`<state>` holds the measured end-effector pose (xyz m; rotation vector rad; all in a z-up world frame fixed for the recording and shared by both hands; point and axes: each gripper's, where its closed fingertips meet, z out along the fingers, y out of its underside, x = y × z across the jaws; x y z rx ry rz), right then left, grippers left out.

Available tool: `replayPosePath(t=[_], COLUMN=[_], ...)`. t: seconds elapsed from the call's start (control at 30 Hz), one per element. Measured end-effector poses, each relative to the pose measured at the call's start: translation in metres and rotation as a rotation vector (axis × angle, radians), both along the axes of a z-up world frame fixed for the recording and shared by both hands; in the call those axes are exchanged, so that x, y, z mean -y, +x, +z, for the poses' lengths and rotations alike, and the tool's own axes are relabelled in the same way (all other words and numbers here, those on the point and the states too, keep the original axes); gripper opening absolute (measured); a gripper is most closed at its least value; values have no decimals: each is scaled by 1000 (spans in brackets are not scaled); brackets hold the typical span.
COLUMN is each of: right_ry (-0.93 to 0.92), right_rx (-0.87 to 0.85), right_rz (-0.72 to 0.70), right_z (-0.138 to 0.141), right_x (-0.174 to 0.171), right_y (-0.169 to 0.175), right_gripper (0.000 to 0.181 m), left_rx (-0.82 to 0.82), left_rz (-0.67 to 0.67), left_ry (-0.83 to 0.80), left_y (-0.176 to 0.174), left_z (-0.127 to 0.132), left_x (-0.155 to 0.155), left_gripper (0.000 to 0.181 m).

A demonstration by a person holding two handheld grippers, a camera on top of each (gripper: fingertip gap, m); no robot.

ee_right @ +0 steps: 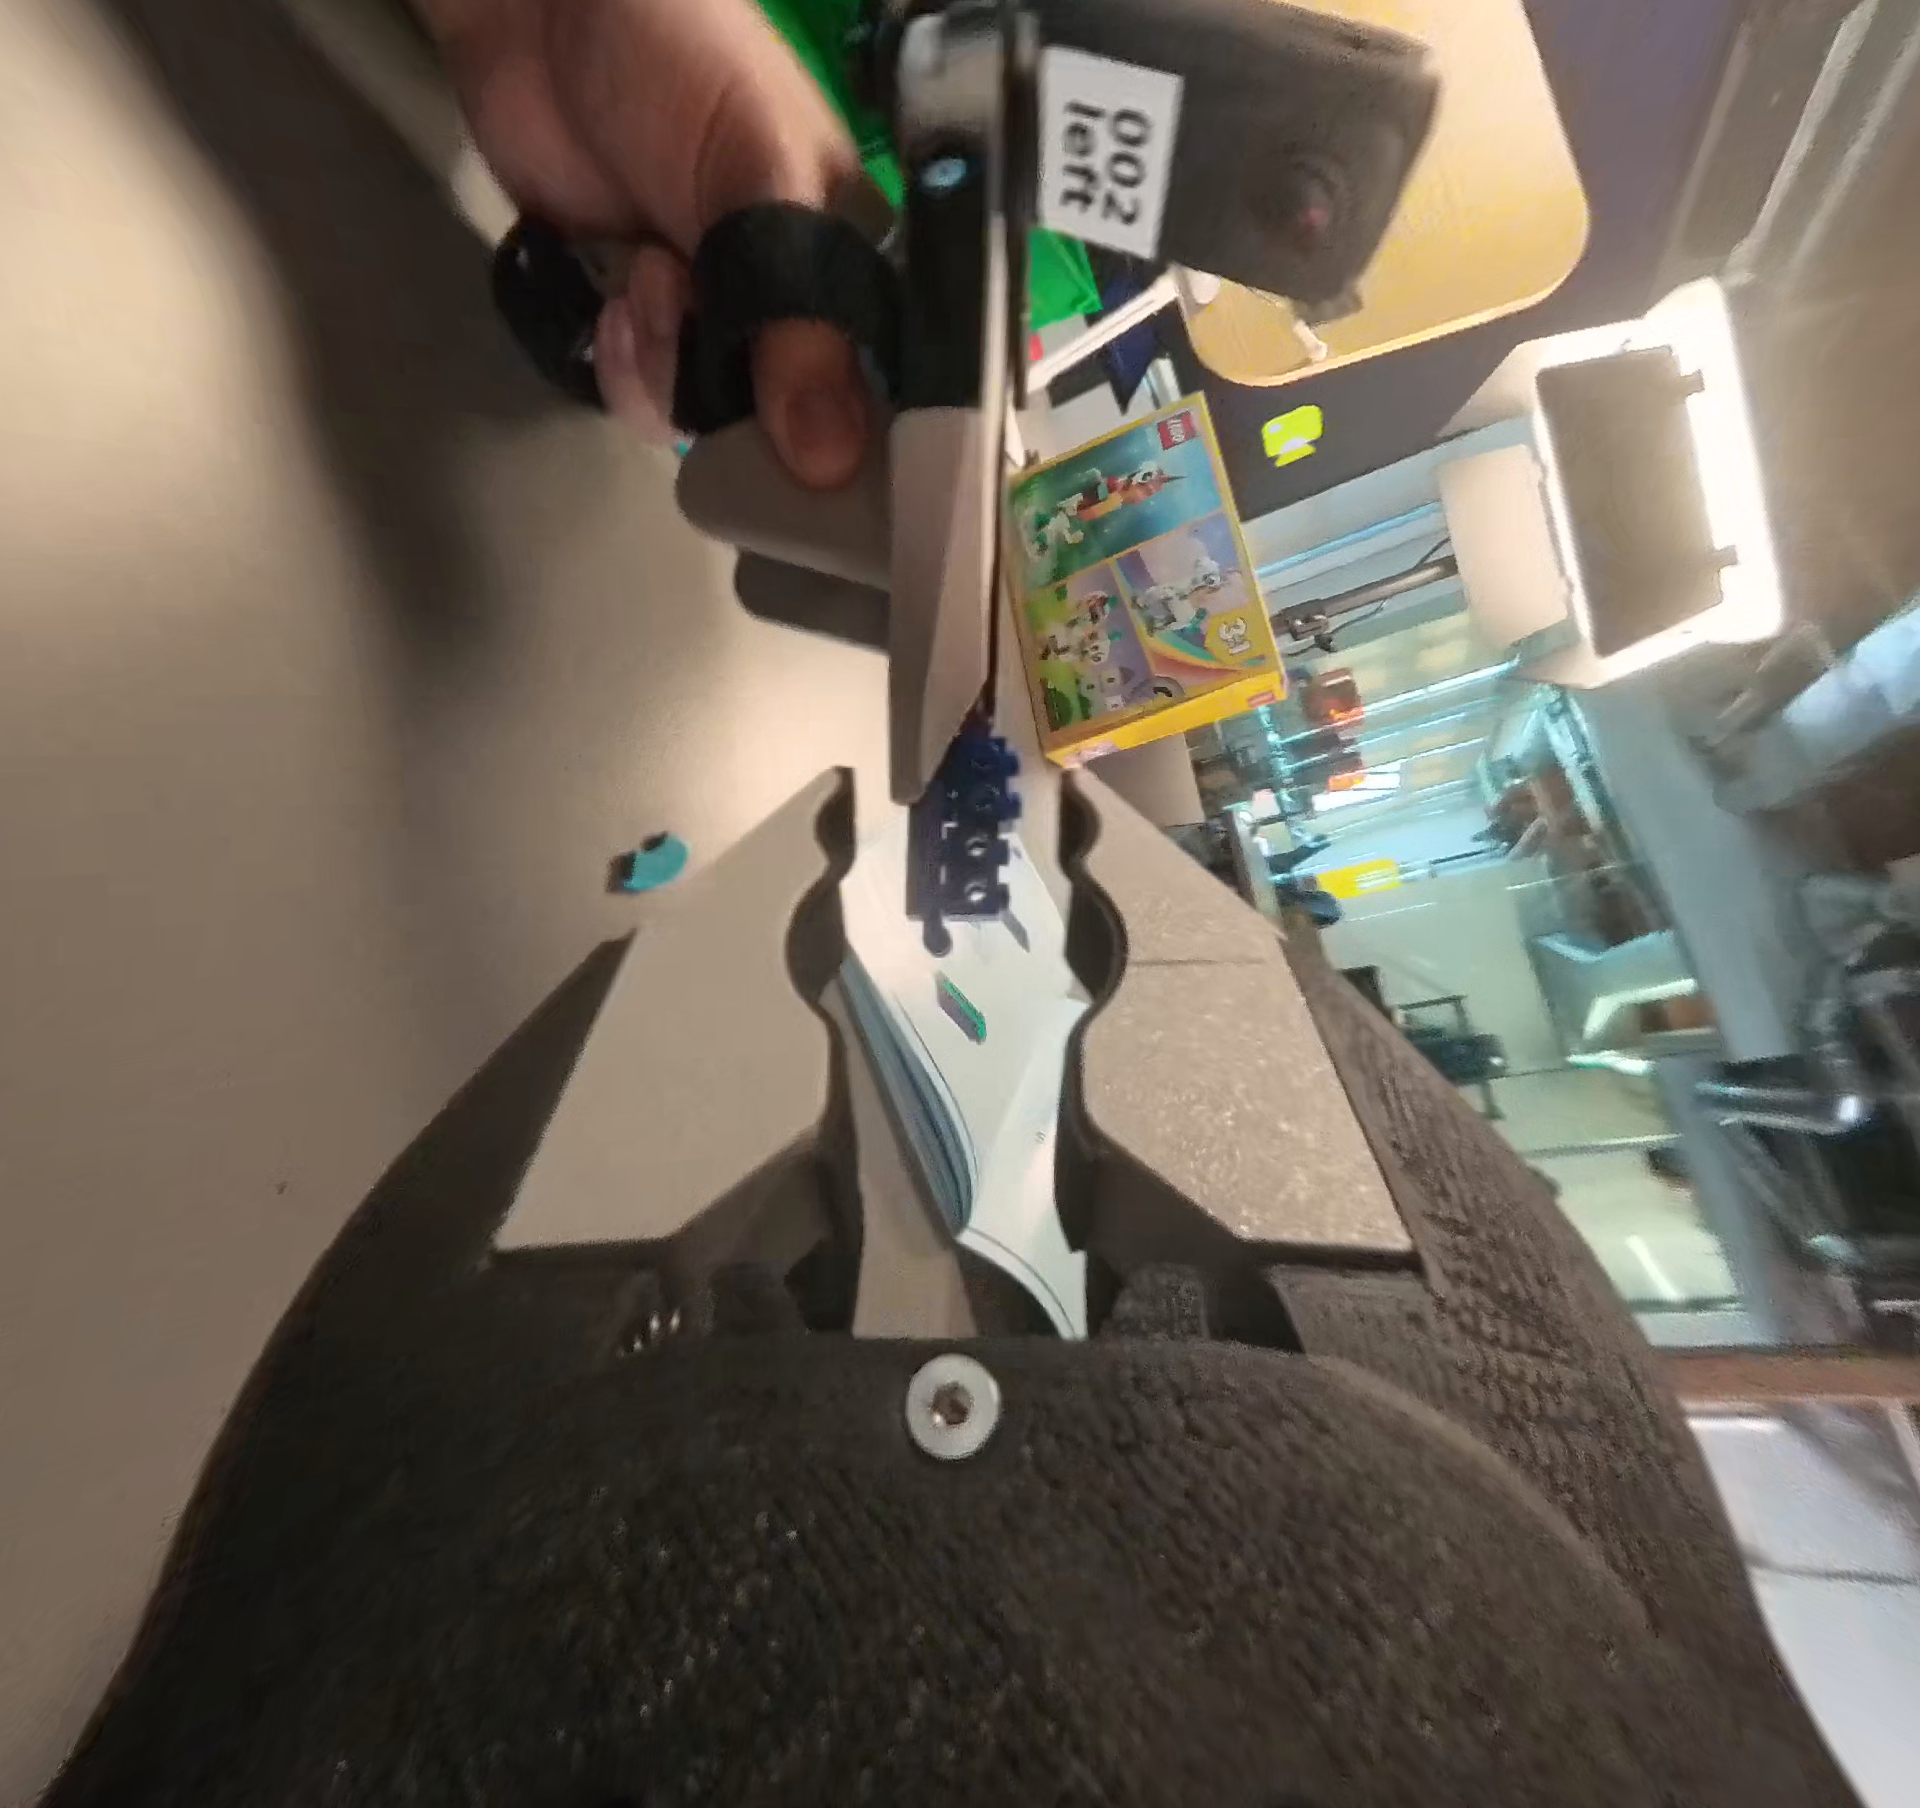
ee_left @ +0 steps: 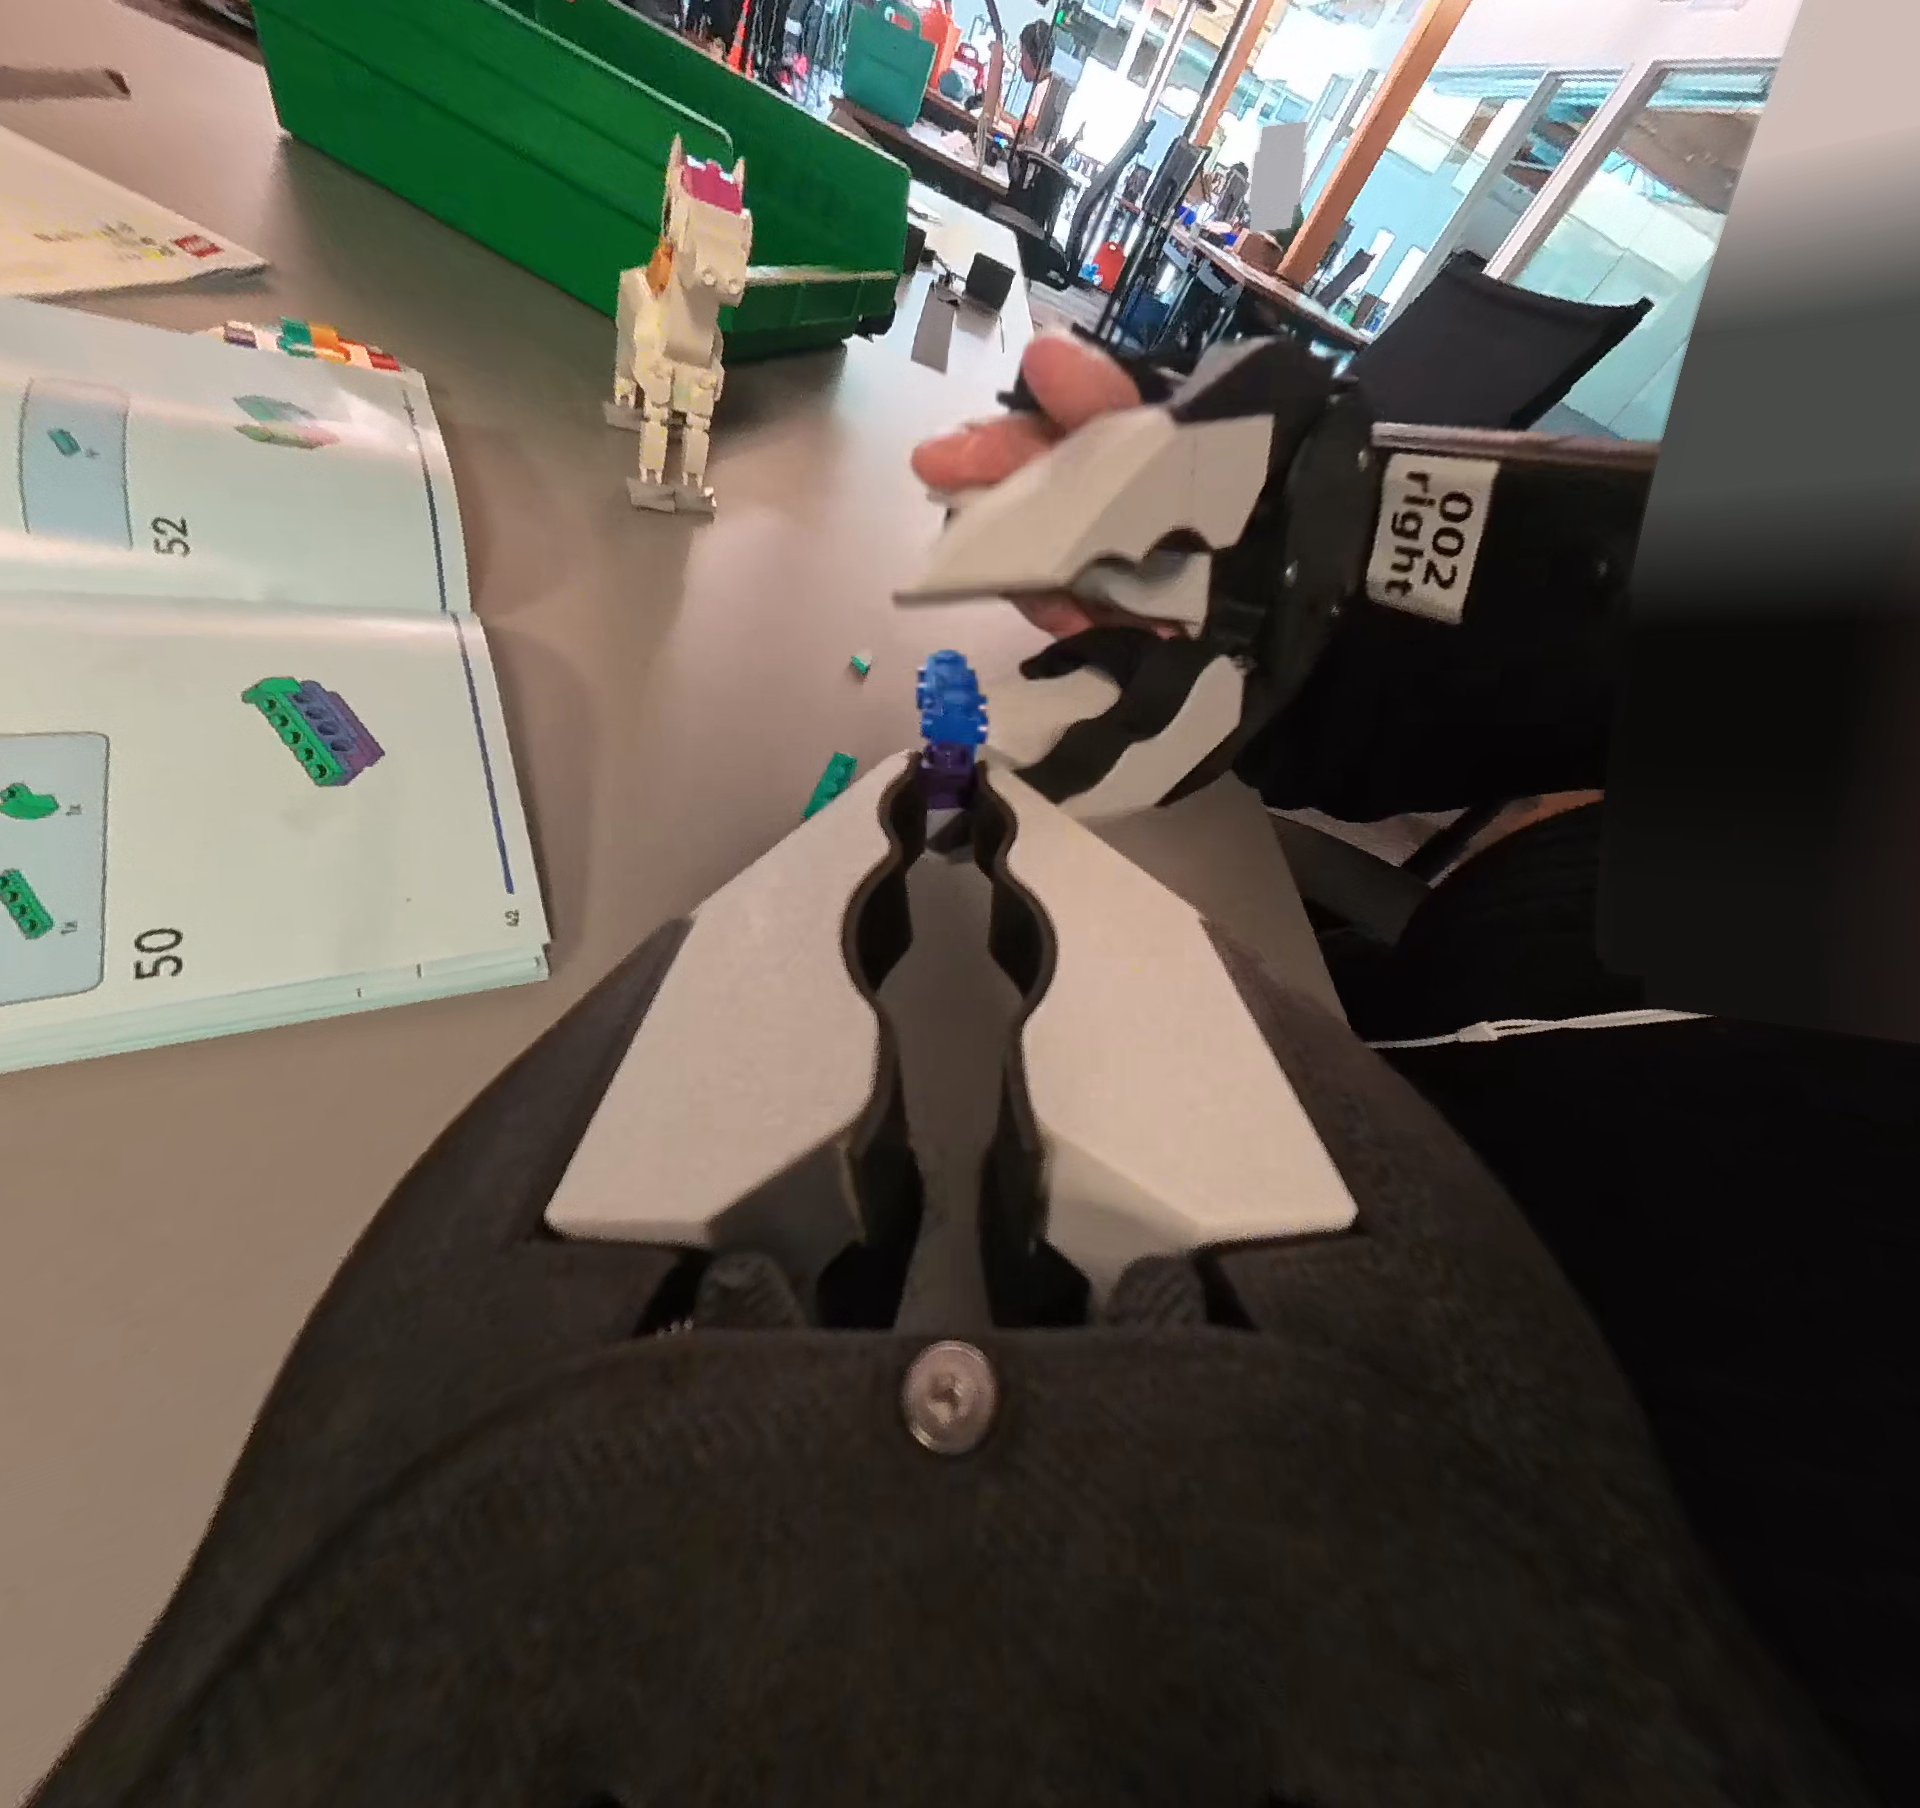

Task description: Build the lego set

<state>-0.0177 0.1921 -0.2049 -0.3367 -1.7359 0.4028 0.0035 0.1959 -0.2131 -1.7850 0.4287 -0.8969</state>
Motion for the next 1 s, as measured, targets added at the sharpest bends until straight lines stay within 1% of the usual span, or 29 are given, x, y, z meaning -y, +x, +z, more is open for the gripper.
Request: replayPosePath(t=[0.03, 0.1, 0.2, 0.27, 0.3, 0.37, 0.43, 0.63, 0.67, 0.77, 0.93, 1.0], right_ry=[-7, 35, 133, 181, 195, 197, 200, 206, 214, 237, 203, 210], right_rx=[-17, -30, -53, -63, -67, -79, -86, -73, -72, -94, -107, -112], right_rz=[-12, -38, -55, -82, -93, -101, -99, -79, -78, -89, -87, -86], right_z=[4, 5, 2, 1, 1, 3, 4, 0, -1, -1, 3, 3], right_x=[-3, -9, -10, -12, -13, -15, -14, -5, -4, -4, -3, -2], right_y=[0, -1, -1, -4, -4, -4, -4, -8, -8, -10, -10, -9], right_gripper=[45, 46, 38, 29, 28, 19, 18, 33, 32, 20, 18, 18], left_rx=[0, 17, 61, 91, 93, 80, 69, 54, 48, 25, 14, 38], left_rz=[7, 23, 35, 32, 31, 33, 35, 23, 20, 25, 25, 1], left_ry=[13, 27, 15, -3, -6, -4, 3, -19, -19, -12, -11, -31], left_y=[-1, -5, -9, -9, -9, -8, -8, -4, -3, -2, -2, 0], left_z=[2, 6, 9, 9, 8, 7, 8, 3, 3, 2, 7, 8], left_x=[0, -1, -2, -2, -2, -2, -2, -2, -1, -1, 1, 4], left_gripper=[8, 7, 7, 7, 7, 8, 8, 7, 7, 7, 8, 15])
